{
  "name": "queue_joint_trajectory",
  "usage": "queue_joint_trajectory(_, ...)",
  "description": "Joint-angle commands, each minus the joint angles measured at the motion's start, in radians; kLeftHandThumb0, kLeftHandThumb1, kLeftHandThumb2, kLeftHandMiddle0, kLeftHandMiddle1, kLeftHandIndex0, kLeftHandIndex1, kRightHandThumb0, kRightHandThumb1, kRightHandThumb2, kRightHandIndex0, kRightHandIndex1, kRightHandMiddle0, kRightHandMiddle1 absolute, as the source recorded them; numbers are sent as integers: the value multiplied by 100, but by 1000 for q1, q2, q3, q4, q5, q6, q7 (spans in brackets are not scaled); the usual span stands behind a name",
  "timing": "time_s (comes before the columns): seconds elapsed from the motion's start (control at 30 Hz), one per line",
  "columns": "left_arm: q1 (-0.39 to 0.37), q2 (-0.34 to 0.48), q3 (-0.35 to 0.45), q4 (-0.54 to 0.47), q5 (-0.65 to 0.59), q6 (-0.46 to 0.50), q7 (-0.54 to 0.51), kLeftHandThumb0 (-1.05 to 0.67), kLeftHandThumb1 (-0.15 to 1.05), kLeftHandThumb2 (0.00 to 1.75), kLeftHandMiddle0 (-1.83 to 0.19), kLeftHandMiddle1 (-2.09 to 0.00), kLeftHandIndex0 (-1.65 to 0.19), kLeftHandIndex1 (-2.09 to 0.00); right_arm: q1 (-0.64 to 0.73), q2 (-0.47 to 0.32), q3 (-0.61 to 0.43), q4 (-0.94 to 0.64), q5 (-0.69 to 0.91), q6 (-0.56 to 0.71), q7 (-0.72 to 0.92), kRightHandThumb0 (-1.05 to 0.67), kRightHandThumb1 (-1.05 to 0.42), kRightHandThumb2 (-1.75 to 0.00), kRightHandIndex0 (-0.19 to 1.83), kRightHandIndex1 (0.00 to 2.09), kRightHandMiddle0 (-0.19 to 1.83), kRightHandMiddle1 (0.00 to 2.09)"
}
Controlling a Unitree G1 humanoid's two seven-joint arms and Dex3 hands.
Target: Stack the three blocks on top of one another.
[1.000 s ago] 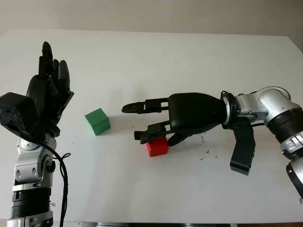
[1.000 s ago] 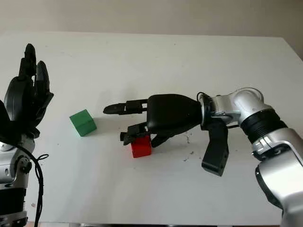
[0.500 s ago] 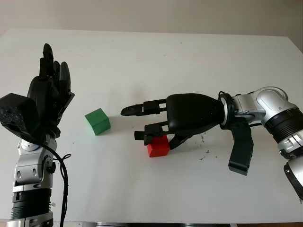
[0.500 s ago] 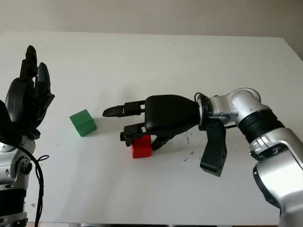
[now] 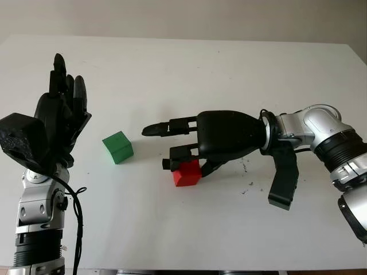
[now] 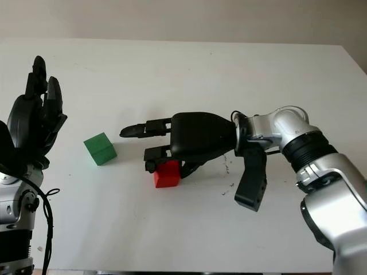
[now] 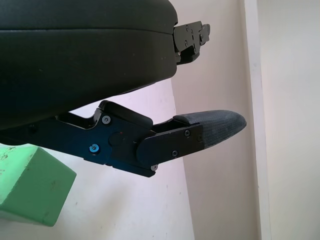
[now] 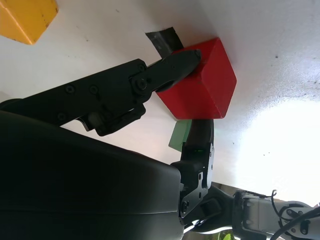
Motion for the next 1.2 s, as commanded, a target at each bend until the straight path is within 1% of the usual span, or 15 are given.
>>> queue_joint_trajectory(0.0, 19, -8, 3, -22, -2, 2, 2, -69, 105, 62, 19, 0, 19, 0, -24, 8, 12, 12, -3, 10, -7, -43, -95, -5, 15, 8, 36, 159)
queue_joint_trajectory(0.23, 23, -16, 3, -24, -2, 1, 6, -68, 105, 61, 19, 0, 19, 0, -52, 21, 31, 43, 16, 16, 29, -43, -95, -5, 14, 7, 34, 156)
queue_joint_trajectory(0.33, 25, -18, 3, -26, -3, -1, 4, -67, 105, 62, 19, 0, 19, 0, -59, 18, 36, 43, 16, 25, 46, -40, -96, -6, 14, 7, 33, 153)
queue_joint_trajectory(0.43, 28, -18, 1, -26, 0, -5, 5, -66, 105, 62, 19, 0, 19, 0, -63, 12, 41, 35, 7, 43, 53, -41, -96, -6, 15, 7, 34, 151)
queue_joint_trajectory(0.5, 29, -17, -1, -28, 2, -3, 3, -66, 105, 62, 19, 0, 19, 0, -62, 12, 36, 42, 24, 44, 74, -41, -96, -6, 15, 7, 34, 150)
queue_joint_trajectory(0.63, 31, -21, -1, -33, -2, 2, 4, -65, 105, 63, 19, 0, 19, 0, -65, 9, 25, 47, 82, 42, 172, -41, -99, -6, 13, 5, 35, 149)
queue_joint_trajectory(0.73, 33, -21, -1, -32, -2, -1, 1, -65, 105, 63, 19, 0, 19, 0, -60, 12, 18, 51, 107, 41, 188, -41, -97, -5, 16, 7, 39, 150)
queue_joint_trajectory(0.97, 36, -19, -4, -36, 6, -3, 4, -66, 105, 62, 19, 0, 19, 0, -74, 10, 25, 39, 86, 76, 202, -44, -97, -5, 15, 6, 39, 147)
queue_joint_trajectory(1.17, 38, -21, -5, -36, 11, -8, 9, -68, 105, 60, 19, -1, 19, 0, -80, 15, 25, 46, 94, 82, 224, -41, -99, -6, 14, 5, 39, 147)
